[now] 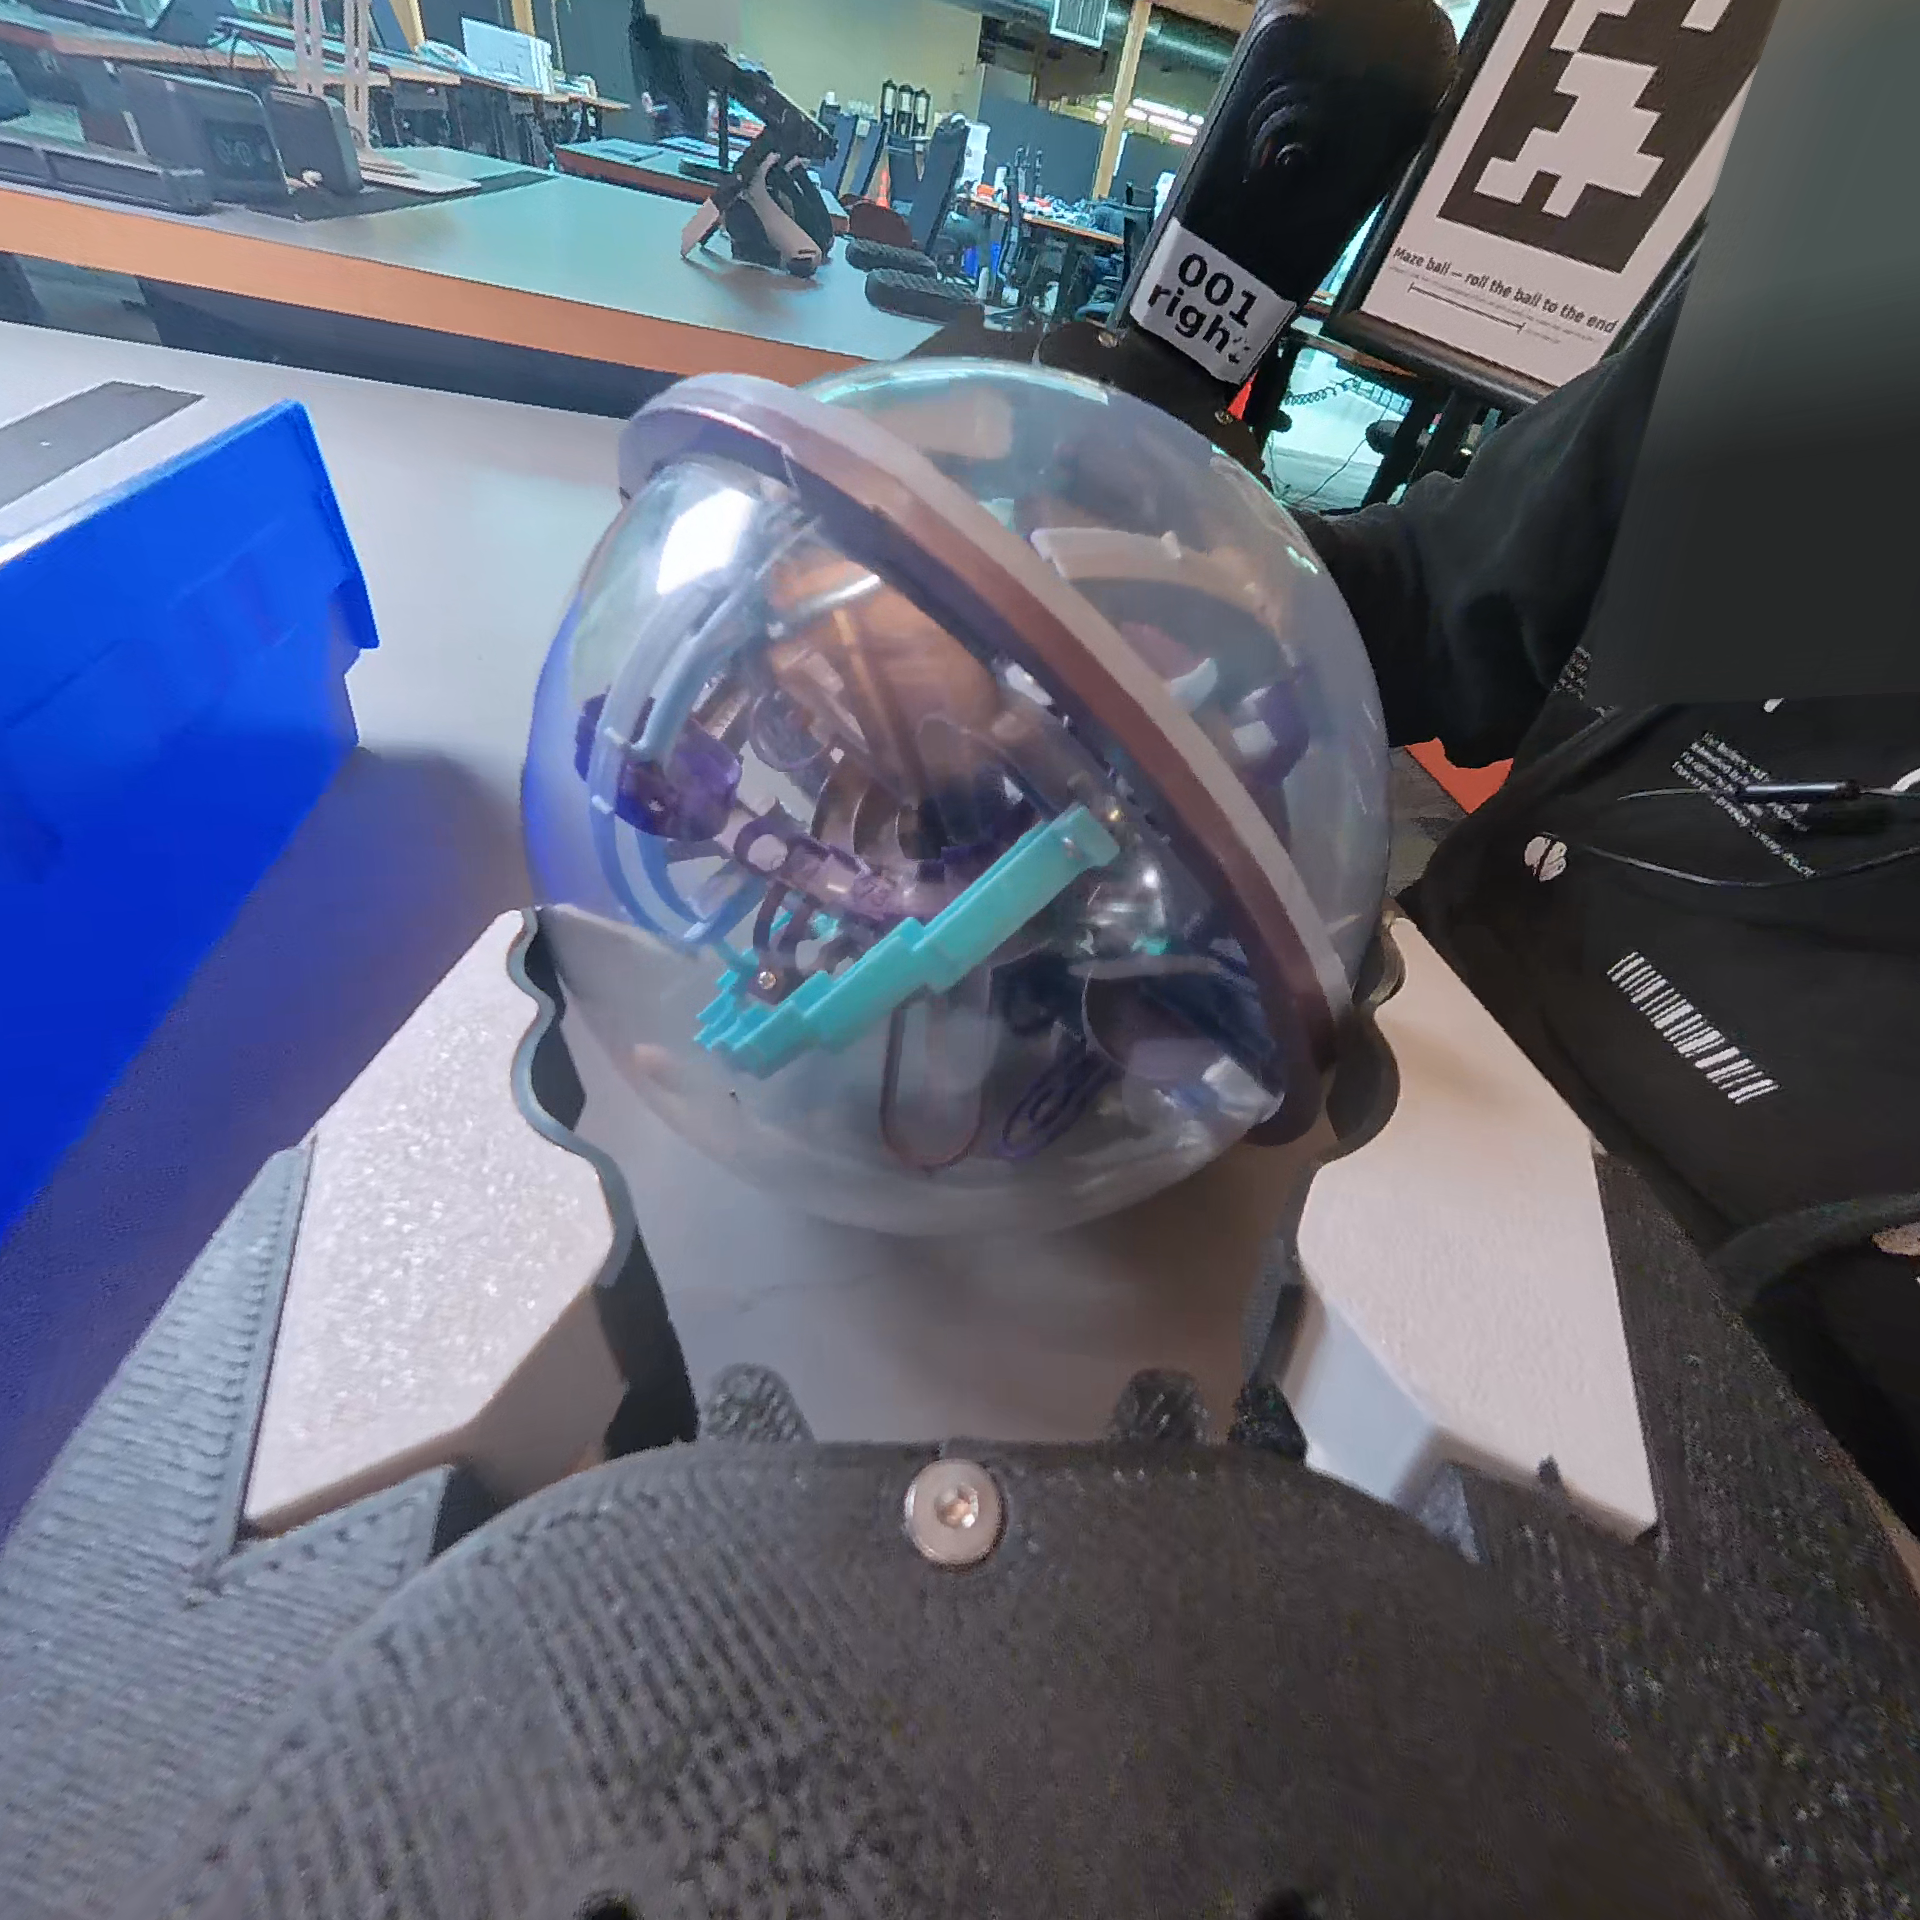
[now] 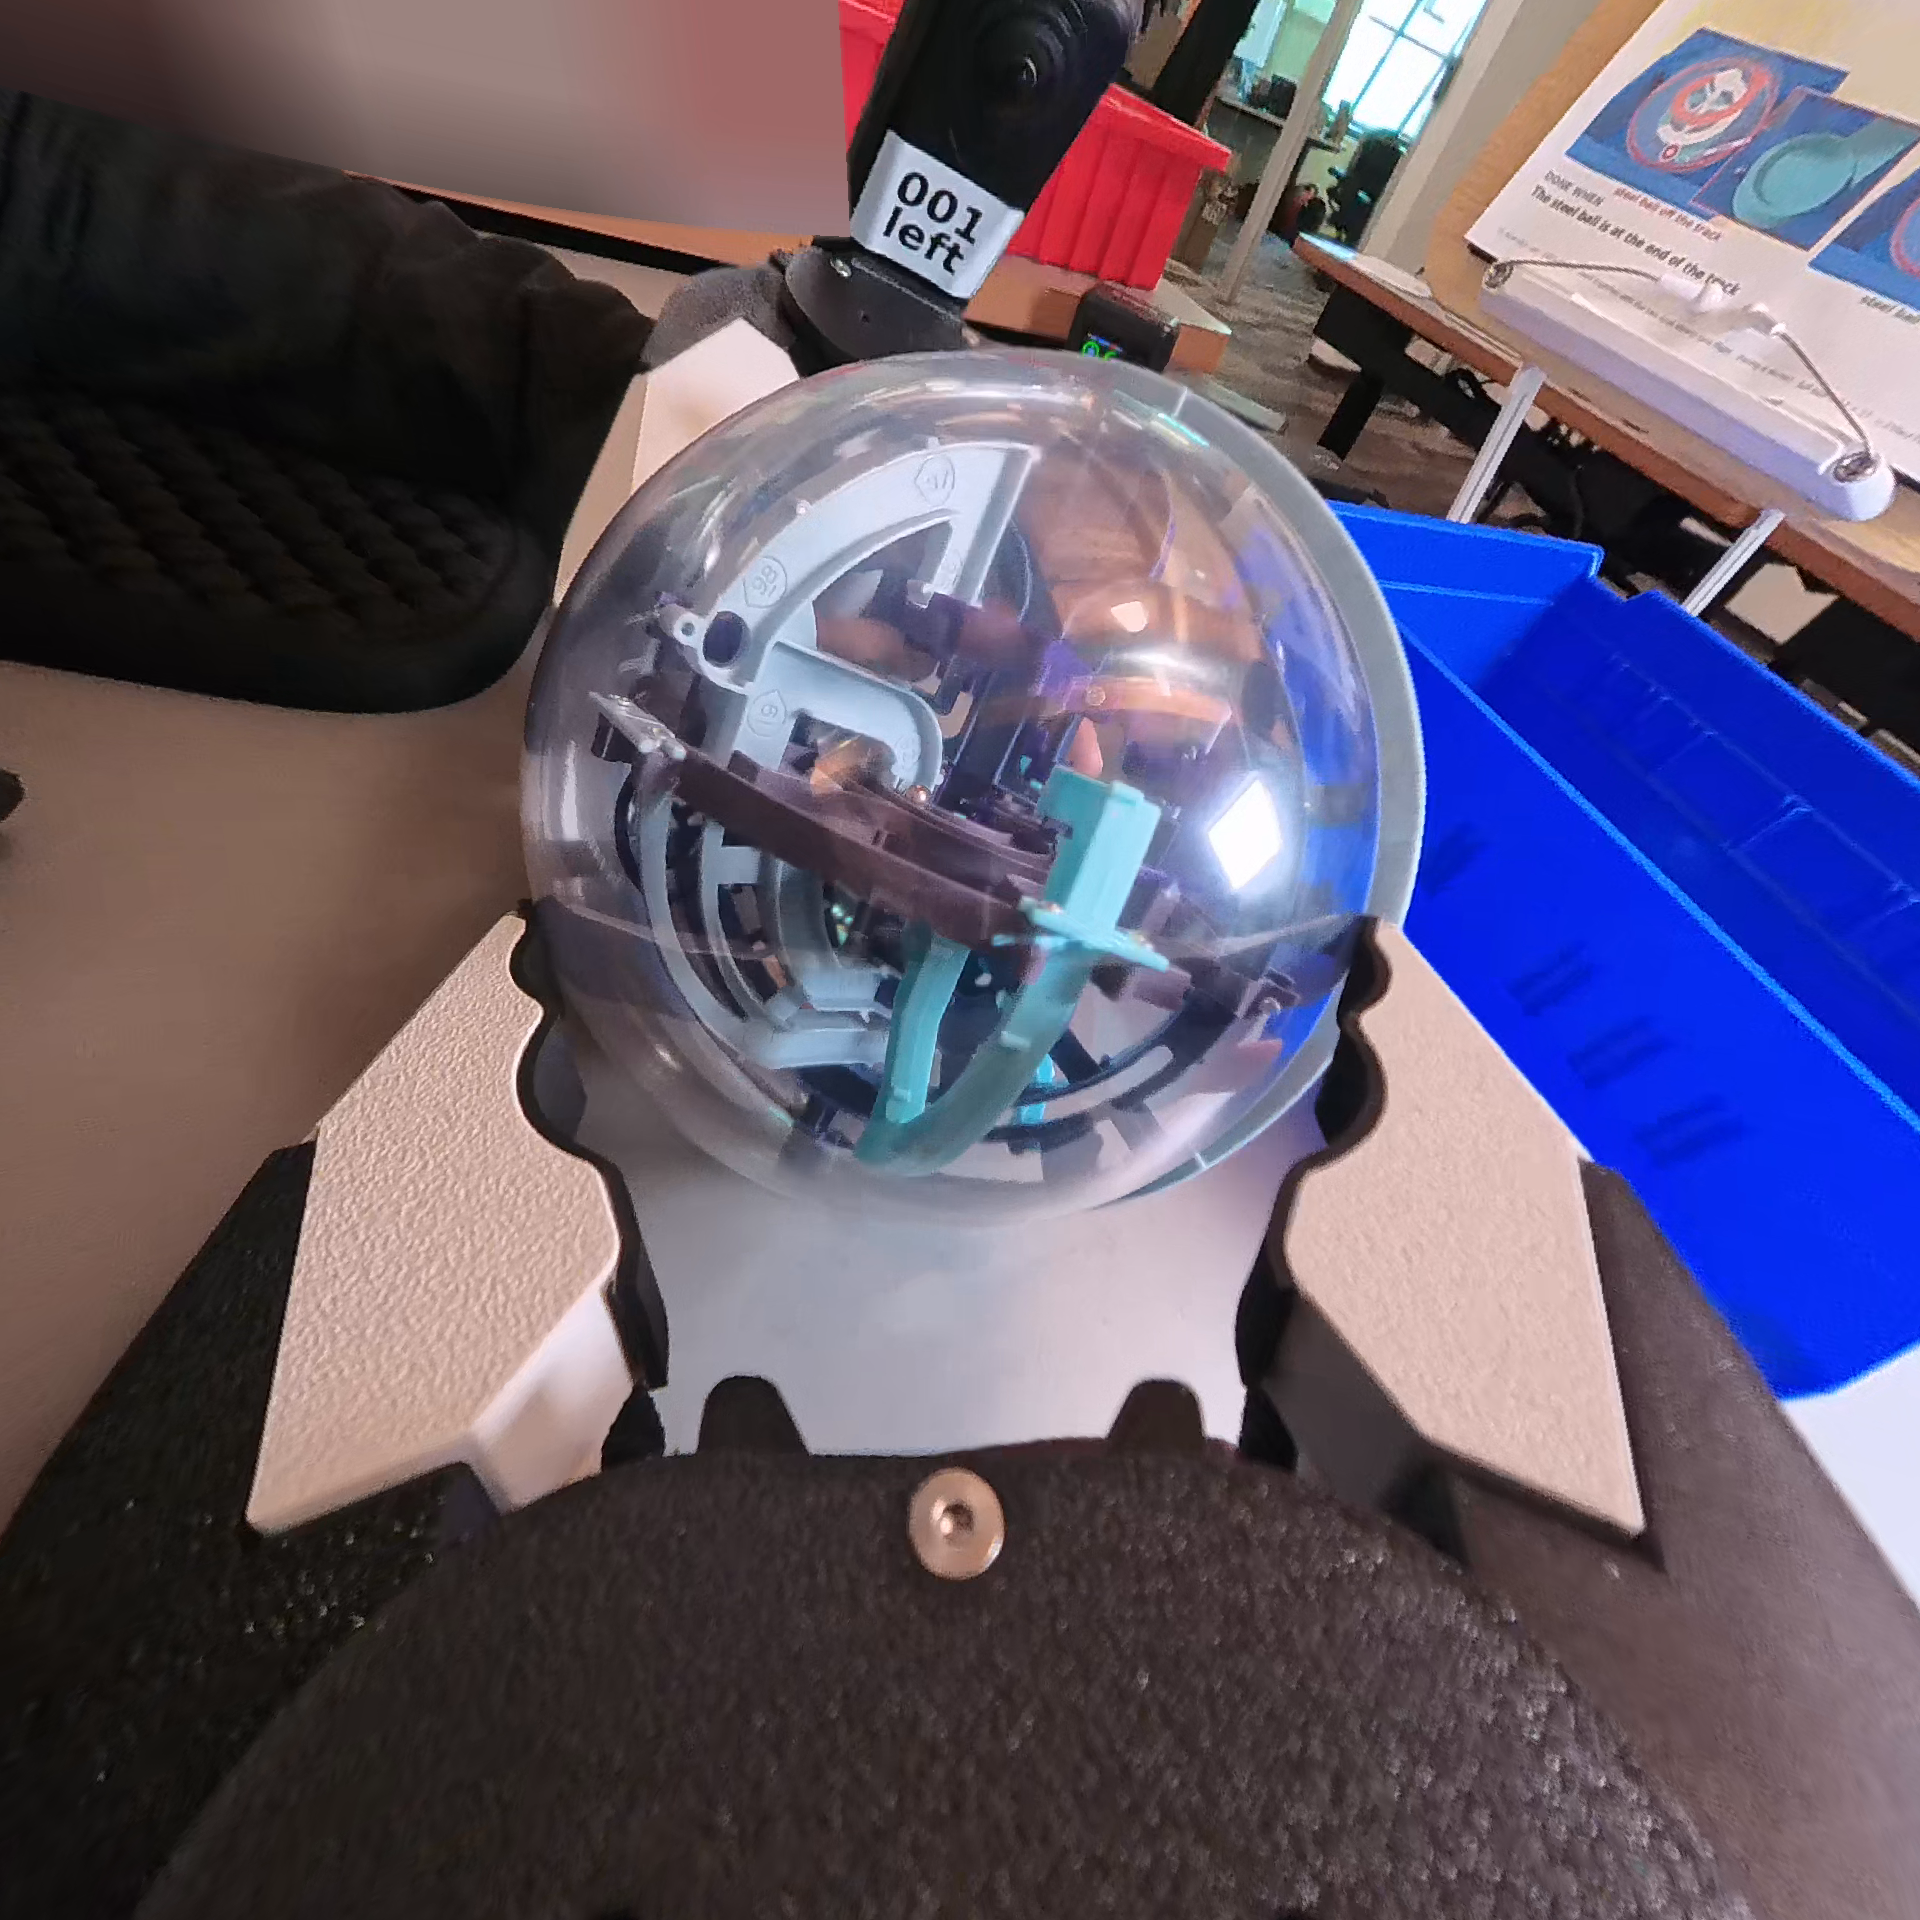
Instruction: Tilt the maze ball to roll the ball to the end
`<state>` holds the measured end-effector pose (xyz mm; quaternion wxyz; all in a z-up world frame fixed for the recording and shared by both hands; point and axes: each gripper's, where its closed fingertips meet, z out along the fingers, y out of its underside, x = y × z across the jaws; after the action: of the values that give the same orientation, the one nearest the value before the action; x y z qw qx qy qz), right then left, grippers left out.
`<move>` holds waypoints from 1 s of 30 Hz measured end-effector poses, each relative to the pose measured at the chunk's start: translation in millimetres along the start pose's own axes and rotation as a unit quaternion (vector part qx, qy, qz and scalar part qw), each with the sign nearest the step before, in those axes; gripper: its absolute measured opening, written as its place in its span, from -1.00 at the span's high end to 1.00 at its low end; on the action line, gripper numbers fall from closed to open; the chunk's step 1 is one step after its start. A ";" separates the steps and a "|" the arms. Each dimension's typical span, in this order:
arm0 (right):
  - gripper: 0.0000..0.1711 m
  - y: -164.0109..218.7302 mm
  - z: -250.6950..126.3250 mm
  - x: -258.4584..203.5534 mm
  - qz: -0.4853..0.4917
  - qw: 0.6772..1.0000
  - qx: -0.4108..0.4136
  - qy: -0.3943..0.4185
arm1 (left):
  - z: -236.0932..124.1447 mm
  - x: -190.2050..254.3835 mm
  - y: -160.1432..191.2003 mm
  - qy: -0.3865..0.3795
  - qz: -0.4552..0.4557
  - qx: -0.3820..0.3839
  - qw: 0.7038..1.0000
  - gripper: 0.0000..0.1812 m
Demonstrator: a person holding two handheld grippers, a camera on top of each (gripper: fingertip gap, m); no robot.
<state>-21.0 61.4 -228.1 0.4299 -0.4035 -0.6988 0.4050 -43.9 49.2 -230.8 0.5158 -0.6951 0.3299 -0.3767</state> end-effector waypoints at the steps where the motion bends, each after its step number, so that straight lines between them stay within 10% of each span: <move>1: -0.68 1.6 -0.3 0.8 0.005 1.000 -0.001 0.000 | 0.1 -0.7 -1.6 -0.003 -0.002 0.001 1.000 -0.62; 30: -0.69 26.2 -2.5 1.6 0.109 0.991 -0.004 -0.077 | 0.2 2.7 -39.7 -0.033 -0.002 0.085 0.996 -0.56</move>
<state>-13.5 72.4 -250.9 0.3264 -0.4469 -0.6831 0.4765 -39.6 56.9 -192.0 0.5833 -0.6613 0.2781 -0.3809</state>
